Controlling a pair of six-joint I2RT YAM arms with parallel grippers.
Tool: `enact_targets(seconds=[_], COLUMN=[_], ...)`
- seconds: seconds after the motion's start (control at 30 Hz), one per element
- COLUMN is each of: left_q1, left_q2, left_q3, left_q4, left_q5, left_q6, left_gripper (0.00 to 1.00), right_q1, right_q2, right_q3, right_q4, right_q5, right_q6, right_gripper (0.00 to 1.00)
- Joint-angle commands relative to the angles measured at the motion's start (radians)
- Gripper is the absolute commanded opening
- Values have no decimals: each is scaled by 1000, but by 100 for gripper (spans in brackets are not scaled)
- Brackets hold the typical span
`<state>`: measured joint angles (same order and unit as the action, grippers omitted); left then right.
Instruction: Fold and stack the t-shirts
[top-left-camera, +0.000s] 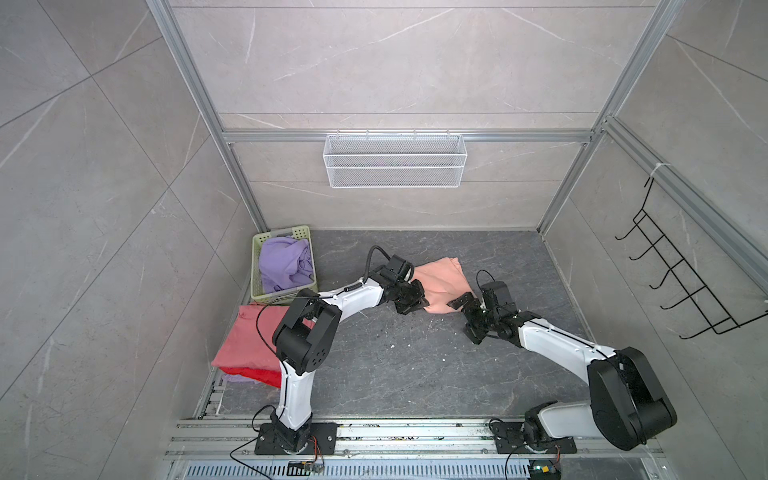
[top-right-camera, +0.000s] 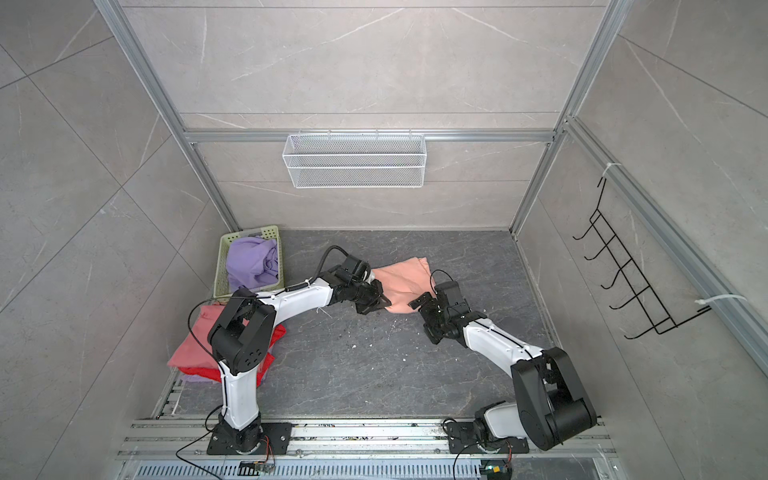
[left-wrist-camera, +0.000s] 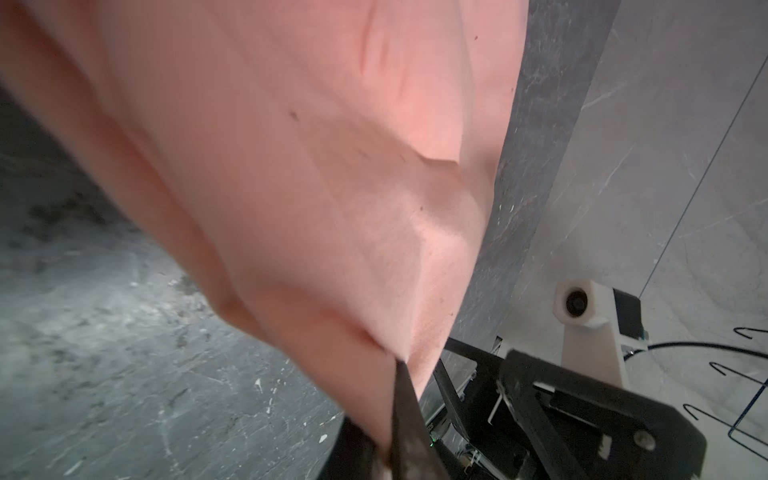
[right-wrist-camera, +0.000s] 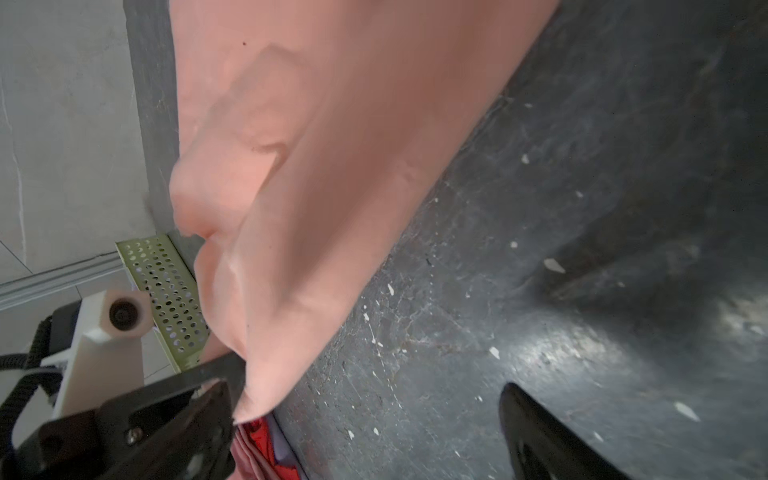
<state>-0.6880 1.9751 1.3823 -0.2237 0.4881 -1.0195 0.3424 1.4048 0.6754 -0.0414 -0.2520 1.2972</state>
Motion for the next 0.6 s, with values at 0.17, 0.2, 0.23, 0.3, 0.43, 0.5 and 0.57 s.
enact_targets(seconds=[0.17, 0.2, 0.23, 0.3, 0.43, 0.5, 0.57], left_q1=[-45, -48, -52, -60, -71, -75, -76], left_q2=[-103, -108, -112, -125, -160, -203, -266], left_q3=[-19, -24, -28, -33, -52, -90, -163], left_q4=[-20, -20, -20, -21, -58, -96, -111], left_q5=[31, 35, 41, 46, 54, 36, 2], left_q6=[-22, -24, -27, -25, -18, 1, 10], left_gripper=[8, 8, 8, 9, 17, 39, 57], right_q1=[48, 53, 58, 73, 105, 110, 110], right_q2=[120, 140, 158, 184, 188, 167, 141], right_q3=[13, 18, 26, 42, 50, 54, 53], right_q4=[273, 280, 277, 256, 210, 144, 100], right_q5=[51, 48, 42, 40, 72, 95, 118], right_q6=[125, 134, 137, 147, 156, 152, 139], right_gripper=[100, 100, 99, 97, 70, 42, 26])
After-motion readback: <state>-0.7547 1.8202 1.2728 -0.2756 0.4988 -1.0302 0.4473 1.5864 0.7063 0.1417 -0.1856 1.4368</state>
